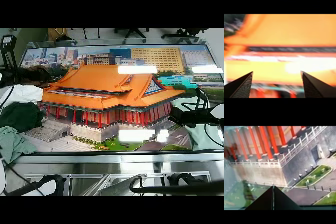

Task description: Fold the shirts.

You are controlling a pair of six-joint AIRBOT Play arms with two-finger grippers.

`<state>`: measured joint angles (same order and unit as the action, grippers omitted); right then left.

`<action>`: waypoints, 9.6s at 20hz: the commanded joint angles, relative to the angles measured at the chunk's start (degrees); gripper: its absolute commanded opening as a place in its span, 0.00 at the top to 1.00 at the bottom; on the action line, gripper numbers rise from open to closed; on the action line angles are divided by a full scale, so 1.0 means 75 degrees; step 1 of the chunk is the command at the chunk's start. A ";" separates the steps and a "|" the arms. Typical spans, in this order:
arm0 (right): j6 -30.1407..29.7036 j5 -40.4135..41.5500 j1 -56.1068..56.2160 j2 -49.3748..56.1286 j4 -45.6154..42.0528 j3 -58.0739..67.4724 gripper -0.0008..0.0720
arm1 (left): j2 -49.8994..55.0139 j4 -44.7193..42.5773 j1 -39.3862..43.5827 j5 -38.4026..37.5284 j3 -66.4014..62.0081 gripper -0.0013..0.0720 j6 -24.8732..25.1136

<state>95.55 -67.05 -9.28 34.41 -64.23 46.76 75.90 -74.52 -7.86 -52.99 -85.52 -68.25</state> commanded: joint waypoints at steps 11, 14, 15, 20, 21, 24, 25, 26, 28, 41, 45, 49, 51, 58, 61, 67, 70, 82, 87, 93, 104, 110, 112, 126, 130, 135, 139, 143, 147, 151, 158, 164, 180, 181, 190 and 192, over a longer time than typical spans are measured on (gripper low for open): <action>-0.0003 0.0079 0.0009 0.0000 0.0603 -0.0003 0.96 | 0.5863 -0.3722 -0.0140 0.1944 -0.3687 0.08 -0.0175; -0.0239 0.0154 0.0009 0.0000 0.0597 -0.0003 0.96 | 0.6368 -0.3724 -0.0425 0.1842 -0.3756 0.08 -0.0175; -0.0239 0.0198 0.0009 0.0000 0.0597 -0.0003 0.96 | 0.6478 -0.3722 -0.0510 0.1818 -0.3756 0.08 -0.0175; -0.0265 0.0221 0.0009 0.0000 0.0600 -0.0003 0.96 | 0.6618 -0.3727 -0.0714 0.2040 -0.3765 0.77 -0.0166; -0.0344 0.0213 0.0009 -0.0003 0.0603 -0.0003 0.96 | 0.6592 -0.3695 -0.0711 0.2078 -0.3847 0.89 -0.0178; -0.0350 0.0102 0.0009 0.0000 0.0606 -0.0003 0.96 | 0.6545 -0.3652 -0.0548 0.1288 -0.4540 0.97 -0.0388; -0.0347 0.0079 0.0009 0.0000 0.0606 -0.0003 0.96 | 0.6400 -0.3649 -0.0455 0.1113 -0.4637 0.97 -0.0388; -0.0347 0.0079 0.0009 0.0000 0.0641 -0.0003 0.96 | 0.6167 -0.3631 -0.0370 0.1125 -0.4587 0.97 -0.0396; -0.0347 0.0087 0.0009 0.0000 0.0772 -0.0003 0.96 | 0.5423 -0.3445 -0.0070 0.1341 -0.4223 0.97 -0.0361; -0.0554 -0.0175 0.0009 0.0003 0.1055 -0.0003 0.96 | 0.1472 0.1950 0.2719 -0.3984 -0.2445 0.97 -0.0417; -0.0988 -0.0178 0.0012 0.0003 0.1067 -0.0003 0.96 | 0.1300 0.1955 0.3762 -0.3354 -0.0647 0.96 -0.0583; -0.1912 -0.0184 0.0012 0.0122 0.2142 -0.0003 0.92 | 0.1250 0.1947 0.4106 -0.3232 -0.0274 0.26 -0.1411; -0.2661 -0.0300 0.0012 0.0326 0.2946 -0.0003 0.26 | 0.1040 0.1944 0.3896 -0.3713 -0.0274 0.21 -0.1804; -0.4485 -0.0408 0.0959 0.1469 0.3943 -0.0009 0.32 | -0.1148 0.2203 0.3841 -0.3107 0.3485 0.21 -0.2194; -0.4945 0.0717 0.1306 0.2095 0.3955 -0.0009 0.32 | -0.2092 0.3483 0.4526 -0.0332 0.5831 0.21 -0.2157; -0.6534 0.2652 0.1402 0.3748 0.5112 0.0023 0.32 | -0.1580 0.4150 0.6030 0.3468 0.7216 0.21 -0.2090; -0.7650 0.2973 0.1542 0.4543 0.6347 0.0143 0.32 | -0.0615 0.4130 0.6216 0.3657 0.6665 0.21 -0.2020; -0.8542 0.2570 0.2002 0.5015 0.7012 0.0863 0.96 | 0.1183 0.3870 0.5735 0.1716 0.4170 0.97 -0.1615; -0.7656 0.1478 0.0740 0.2833 0.5869 0.0868 0.96 | -0.1011 0.3867 0.4806 0.0635 0.3552 0.97 -0.1329; -0.7128 0.0391 -0.0828 -0.0341 0.5872 0.2017 0.96 | -0.3634 0.3893 0.2975 -0.1186 0.2381 0.97 -0.1309; -0.7166 0.1049 -0.0851 -0.1623 0.5686 0.5386 0.96 | -0.5971 0.3891 -0.0644 -0.2095 0.0323 0.97 -0.0650; -0.6948 0.0204 -0.0845 -0.0213 0.5729 0.4980 0.96 | -0.3832 0.4940 -0.0947 -0.2769 -0.0405 0.97 0.0289; -0.6959 -0.0050 -0.0828 0.0720 0.5896 0.4377 0.96 | -0.2515 0.4876 0.0020 -0.2722 -0.0408 0.97 0.0516; -0.7326 0.0437 -0.0134 0.6006 0.5957 0.3340 0.49 | 0.3856 0.4852 0.0530 -0.3022 -0.1020 0.03 0.0927; -0.5861 -0.0545 -0.0886 0.4613 0.4707 0.3252 0.44 | 0.3398 0.3684 -0.0105 -0.4628 -0.1341 0.03 0.0192; -0.4444 -0.0458 -0.0329 0.2713 0.3445 0.0717 0.35 | 0.2387 0.3206 -0.0154 -0.3666 0.1122 0.03 0.0268; -0.3987 0.0924 0.1139 0.2040 0.3552 -0.1443 0.19 | 0.2320 0.3194 0.0189 -0.2719 0.2687 0.03 0.0510; -0.3998 0.2358 0.2570 0.2538 0.3926 -0.1757 0.19 | 0.2320 0.3072 0.0385 -0.1684 0.3209 0.03 0.0583; -0.4232 0.3226 0.3168 0.3363 0.4296 -0.1740 0.19 | 0.2518 0.3098 0.0385 -0.1323 0.3255 0.19 0.0592; -0.5741 0.3226 0.3165 0.3768 0.5916 -0.1620 0.41 | 0.2873 0.3354 0.0644 -0.1256 0.3255 0.20 0.0790; -0.6697 0.2669 0.3095 0.3112 0.6764 -0.0533 0.96 | 0.2696 0.3567 0.1105 -0.2454 0.2500 0.97 0.1093; -0.6691 0.1349 0.1679 0.1105 0.6662 0.3002 0.96 | -0.0262 0.5747 0.0921 -0.3754 -0.0501 0.97 0.0624; -0.6280 0.1035 0.1297 0.0388 0.4412 0.6333 0.96 | -0.3465 0.3949 0.0959 -0.1209 -0.2075 0.97 0.0527; -0.6283 0.0930 0.1297 0.0755 0.4412 0.6135 0.96 | -0.2984 0.3940 0.1046 -0.1099 -0.1778 0.97 0.0530; -0.6102 0.2500 0.1297 0.5750 0.3130 0.4957 0.96 | 0.4150 0.3902 0.2244 -0.0560 -0.2766 0.97 0.0638; -0.6097 0.2532 0.1294 0.6420 0.3133 0.4960 0.90 | 0.5112 0.3943 0.2087 -0.1352 -0.3576 0.95 -0.0017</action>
<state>49.47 -51.00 0.45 73.78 -39.09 84.53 101.43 -45.28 7.94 -58.08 -105.41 -62.70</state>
